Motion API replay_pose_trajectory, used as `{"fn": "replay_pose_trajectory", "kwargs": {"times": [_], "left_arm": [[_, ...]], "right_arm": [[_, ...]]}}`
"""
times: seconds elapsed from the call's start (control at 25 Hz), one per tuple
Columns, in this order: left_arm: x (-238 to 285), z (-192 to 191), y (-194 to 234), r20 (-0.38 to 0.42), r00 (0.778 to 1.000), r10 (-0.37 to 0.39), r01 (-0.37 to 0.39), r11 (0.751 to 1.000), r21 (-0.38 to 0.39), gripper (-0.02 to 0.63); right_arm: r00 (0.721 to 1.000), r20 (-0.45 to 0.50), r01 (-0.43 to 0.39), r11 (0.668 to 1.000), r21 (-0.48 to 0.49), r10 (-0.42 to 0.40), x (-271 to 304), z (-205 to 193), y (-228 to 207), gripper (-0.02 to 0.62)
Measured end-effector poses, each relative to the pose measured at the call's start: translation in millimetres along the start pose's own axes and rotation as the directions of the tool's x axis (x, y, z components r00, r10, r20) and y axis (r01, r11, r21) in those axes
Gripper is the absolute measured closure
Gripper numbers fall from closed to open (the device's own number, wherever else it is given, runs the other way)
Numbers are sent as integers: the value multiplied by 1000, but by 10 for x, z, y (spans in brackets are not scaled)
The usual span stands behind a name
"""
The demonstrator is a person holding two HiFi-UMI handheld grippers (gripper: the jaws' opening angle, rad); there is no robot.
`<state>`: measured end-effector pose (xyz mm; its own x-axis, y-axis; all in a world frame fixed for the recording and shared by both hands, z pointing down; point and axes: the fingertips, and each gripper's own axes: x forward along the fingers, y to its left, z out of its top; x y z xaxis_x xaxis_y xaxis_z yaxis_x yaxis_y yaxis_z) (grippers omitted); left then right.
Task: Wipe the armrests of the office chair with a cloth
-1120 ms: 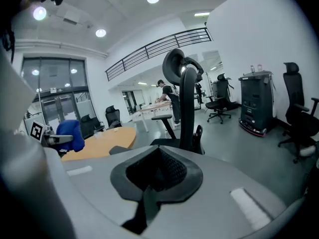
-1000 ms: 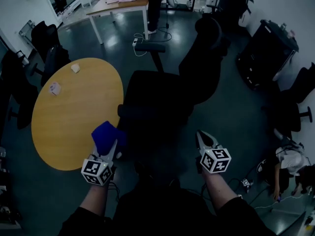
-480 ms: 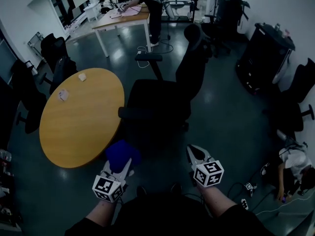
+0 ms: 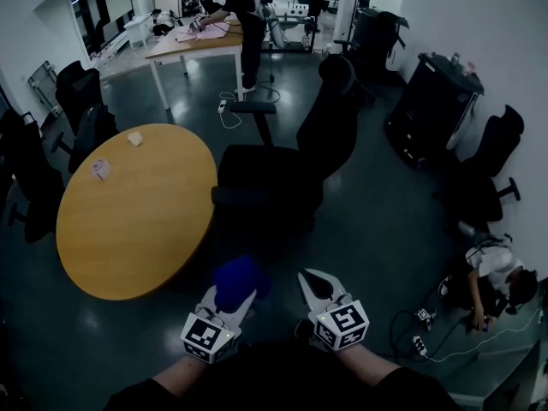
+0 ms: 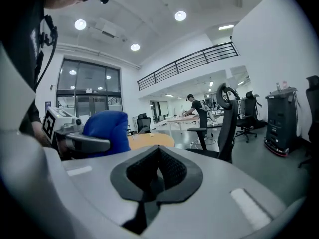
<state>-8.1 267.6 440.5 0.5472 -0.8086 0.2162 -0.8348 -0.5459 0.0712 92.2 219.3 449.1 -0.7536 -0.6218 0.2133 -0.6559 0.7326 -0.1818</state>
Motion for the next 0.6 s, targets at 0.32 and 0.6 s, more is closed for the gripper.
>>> {"fn": "replay_pose_trajectory", "kwargs": {"times": [0.32, 0.6], "left_arm": [[-431, 113, -184, 42, 993, -108, 107, 994, 27, 499], [-592, 112, -337, 38, 992, -124, 122, 992, 45, 499]], "right_arm": [[999, -27, -47, 993, -106, 44, -83, -193, 971, 591], [998, -2, -67, 989, -131, 67, -246, -130, 1188, 591]]}}
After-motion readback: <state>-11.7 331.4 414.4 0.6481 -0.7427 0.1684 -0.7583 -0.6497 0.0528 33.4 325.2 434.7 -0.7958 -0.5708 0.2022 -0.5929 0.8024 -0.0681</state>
